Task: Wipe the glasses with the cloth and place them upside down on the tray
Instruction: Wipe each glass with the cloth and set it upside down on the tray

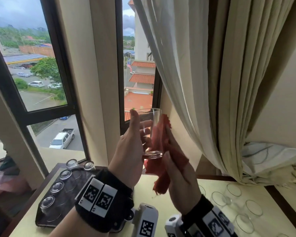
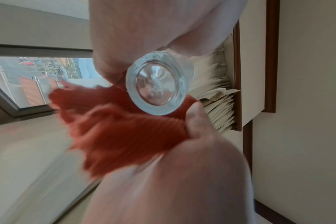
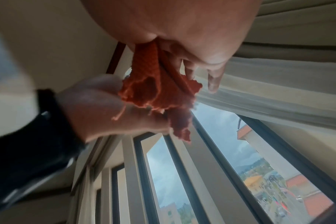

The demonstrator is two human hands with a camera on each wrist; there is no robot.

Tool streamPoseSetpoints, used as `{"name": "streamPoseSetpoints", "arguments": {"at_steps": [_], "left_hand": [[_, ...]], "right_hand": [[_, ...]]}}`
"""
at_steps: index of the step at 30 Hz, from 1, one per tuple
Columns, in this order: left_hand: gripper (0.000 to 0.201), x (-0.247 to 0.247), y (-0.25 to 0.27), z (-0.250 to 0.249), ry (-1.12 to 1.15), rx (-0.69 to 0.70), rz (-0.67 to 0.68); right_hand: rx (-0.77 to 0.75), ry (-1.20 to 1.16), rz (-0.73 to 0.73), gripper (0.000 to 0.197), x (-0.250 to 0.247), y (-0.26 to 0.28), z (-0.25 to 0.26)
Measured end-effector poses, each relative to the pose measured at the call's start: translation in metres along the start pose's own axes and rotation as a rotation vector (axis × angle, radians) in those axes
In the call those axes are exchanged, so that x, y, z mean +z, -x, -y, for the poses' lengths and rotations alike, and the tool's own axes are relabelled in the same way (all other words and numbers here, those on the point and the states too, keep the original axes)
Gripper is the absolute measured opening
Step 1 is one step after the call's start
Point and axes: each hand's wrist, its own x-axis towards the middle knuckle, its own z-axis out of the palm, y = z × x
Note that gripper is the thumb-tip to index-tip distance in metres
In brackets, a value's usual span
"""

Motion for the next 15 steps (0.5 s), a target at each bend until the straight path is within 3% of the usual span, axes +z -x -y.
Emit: {"name": "streamPoseSetpoints", "arguments": {"at_steps": [2, 4, 6, 8, 10, 13, 15], "left_hand": [[0.083, 0.004, 0.002, 0.004, 0.056, -0.004, 0.003], [0.091, 0.008, 0.003, 0.006, 0.107, -0.008, -0.03], [0.089, 0.01, 0.002, 0.006, 0.163, -0.02, -0.042], [0.087, 0.008, 0.003, 0.0, 0.148, -0.037, -0.024], [0.092, 0.003, 0.001, -0.006, 0.064, -0.061, 0.018], [0.098, -0.004, -0.005, -0.007, 0.028, -0.042, -0.039], [0.118, -0.006, -0.009, -0.003, 0.051, -0.025, -0.061]], "right_hand": [[0.004, -0.058, -0.03, 0.047, 0.0, -0.016, 0.015], [-0.134, -0.027, 0.017, 0.048, -0.001, -0.018, 0.024], [-0.29, 0.11, 0.091, 0.051, 0.003, -0.027, 0.02], [-0.403, 0.423, 0.086, 0.057, 0.018, -0.038, 0.006], [-0.486, 0.453, 0.138, 0.059, 0.02, -0.036, -0.02], [-0.214, 0.183, 0.141, 0.058, 0.004, 0.004, -0.025], [-0.088, 0.116, 0.099, 0.055, -0.004, 0.017, -0.01]]}}
